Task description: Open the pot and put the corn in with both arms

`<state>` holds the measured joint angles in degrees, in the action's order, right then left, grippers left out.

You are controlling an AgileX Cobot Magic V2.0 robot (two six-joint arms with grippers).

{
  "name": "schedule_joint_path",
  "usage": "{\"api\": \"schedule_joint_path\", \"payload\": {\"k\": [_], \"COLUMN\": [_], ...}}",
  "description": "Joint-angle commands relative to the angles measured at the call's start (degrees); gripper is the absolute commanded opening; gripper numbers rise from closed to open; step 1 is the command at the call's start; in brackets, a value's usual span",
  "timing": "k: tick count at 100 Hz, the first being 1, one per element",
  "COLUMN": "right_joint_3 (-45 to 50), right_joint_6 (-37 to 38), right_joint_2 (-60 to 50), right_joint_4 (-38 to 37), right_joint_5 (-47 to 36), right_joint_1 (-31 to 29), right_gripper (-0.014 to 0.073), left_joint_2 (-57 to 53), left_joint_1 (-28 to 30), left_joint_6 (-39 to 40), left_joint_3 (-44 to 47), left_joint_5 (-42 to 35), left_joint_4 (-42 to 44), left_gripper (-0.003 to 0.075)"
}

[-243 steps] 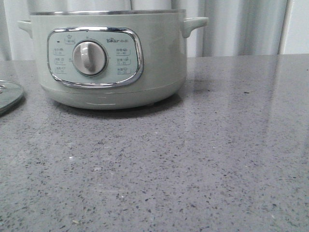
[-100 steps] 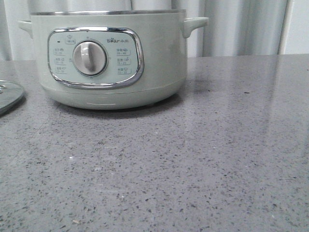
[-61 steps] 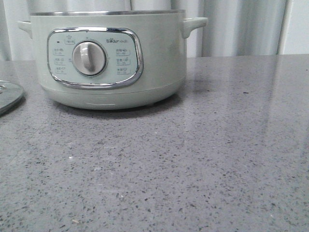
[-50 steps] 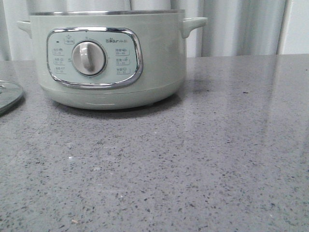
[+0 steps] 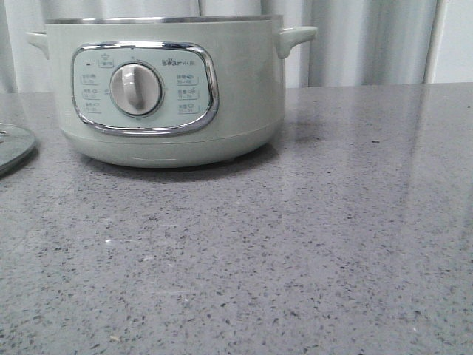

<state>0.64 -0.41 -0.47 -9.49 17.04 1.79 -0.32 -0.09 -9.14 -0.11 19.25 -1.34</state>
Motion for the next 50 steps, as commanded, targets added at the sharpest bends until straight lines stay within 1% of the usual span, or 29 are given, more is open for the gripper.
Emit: {"api": "schedule_joint_path", "payload": {"k": [1,50], "right_joint_3": [1.07,1.07], "right_joint_6": [-0.3,-0.3], "right_joint_2": [-1.36,-1.36], "right_joint_4": [-0.13,-0.13], "right_joint_5": [0.28,0.38], "right_joint_1": [-0.35,-0.35], "right_gripper": [-0.0058,-0.0058], "left_joint_2": [-1.8,-1.8], "left_joint_1": [0.09,0.09], "left_joint_6": [0.51,0.51], "left_joint_3": [0.61,0.61], "left_joint_5": [-3.29,-3.29], "left_joint_4": [-0.15,-0.15], "left_gripper": [-0.002,-0.002]}}
